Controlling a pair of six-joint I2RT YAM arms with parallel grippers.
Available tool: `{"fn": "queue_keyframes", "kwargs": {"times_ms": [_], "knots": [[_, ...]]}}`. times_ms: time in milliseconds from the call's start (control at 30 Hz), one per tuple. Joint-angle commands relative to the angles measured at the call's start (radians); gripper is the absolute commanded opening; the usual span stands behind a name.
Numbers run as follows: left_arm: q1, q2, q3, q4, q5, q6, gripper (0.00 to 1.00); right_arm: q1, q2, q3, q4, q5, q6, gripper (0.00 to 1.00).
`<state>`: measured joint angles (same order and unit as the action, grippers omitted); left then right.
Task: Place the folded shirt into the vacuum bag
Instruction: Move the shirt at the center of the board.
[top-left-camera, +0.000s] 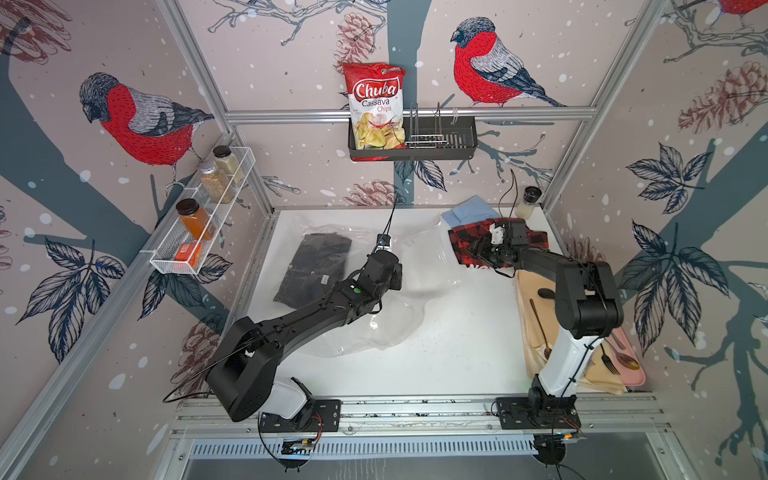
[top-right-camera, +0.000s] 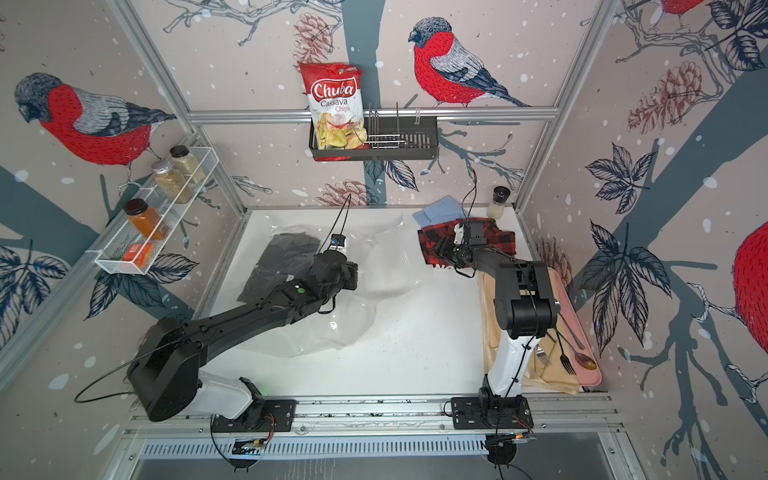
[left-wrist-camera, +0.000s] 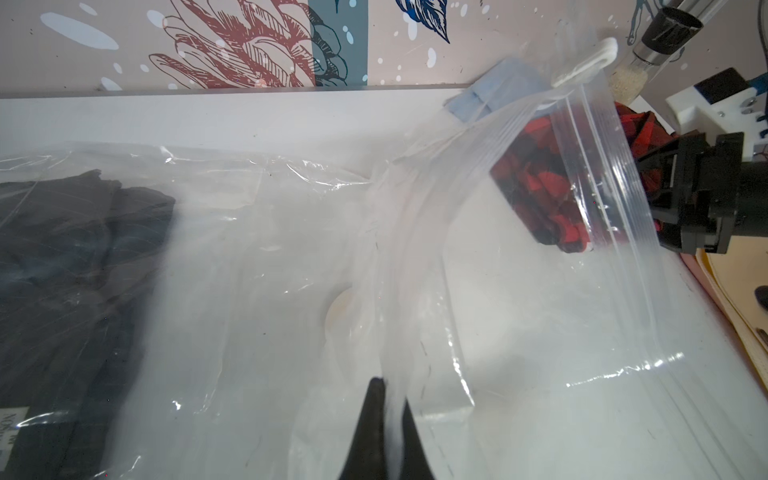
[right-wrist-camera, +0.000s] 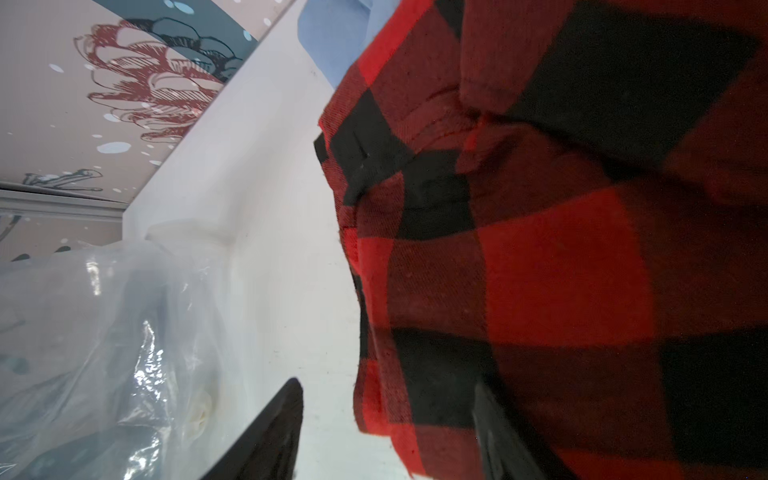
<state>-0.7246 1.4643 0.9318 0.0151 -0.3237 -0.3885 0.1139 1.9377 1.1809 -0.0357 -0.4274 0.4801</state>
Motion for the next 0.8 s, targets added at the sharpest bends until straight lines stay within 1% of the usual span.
{"fn": "queue_keyframes", "kwargs": {"times_ms": [0,67,300,467,567,633,700,767], "knots": [[0.002,0.021,0.013,0.012,-0.068,0.002,0.0,0.028,0.045,0.013,-0.052,0.036,-0.035,0.66],[0.008,0.027,0.02,-0.007,-0.109,0.0,0.0,0.051,0.062,0.0,-0.045,0.041,-0.033,0.65],[0.047,-0.007,0.009,-0.043,-0.158,0.01,0.0,0.159,0.04,-0.063,-0.003,0.055,0.006,0.65],[0.066,-0.049,-0.006,-0.068,-0.198,0.018,0.0,0.25,0.024,-0.063,0.033,0.039,0.073,0.65],[0.074,-0.076,-0.021,-0.078,-0.217,0.018,0.0,0.306,0.04,-0.035,0.074,0.005,0.124,0.65],[0.079,-0.096,-0.033,-0.084,-0.226,0.017,0.0,0.338,0.059,-0.001,0.11,-0.042,0.152,0.65],[0.083,-0.115,-0.042,-0.093,-0.233,0.014,0.0,0.356,0.063,0.028,0.125,-0.073,0.167,0.64],[0.085,-0.135,-0.049,-0.106,-0.246,0.013,0.0,0.356,0.034,0.027,0.133,-0.083,0.174,0.64]]}}
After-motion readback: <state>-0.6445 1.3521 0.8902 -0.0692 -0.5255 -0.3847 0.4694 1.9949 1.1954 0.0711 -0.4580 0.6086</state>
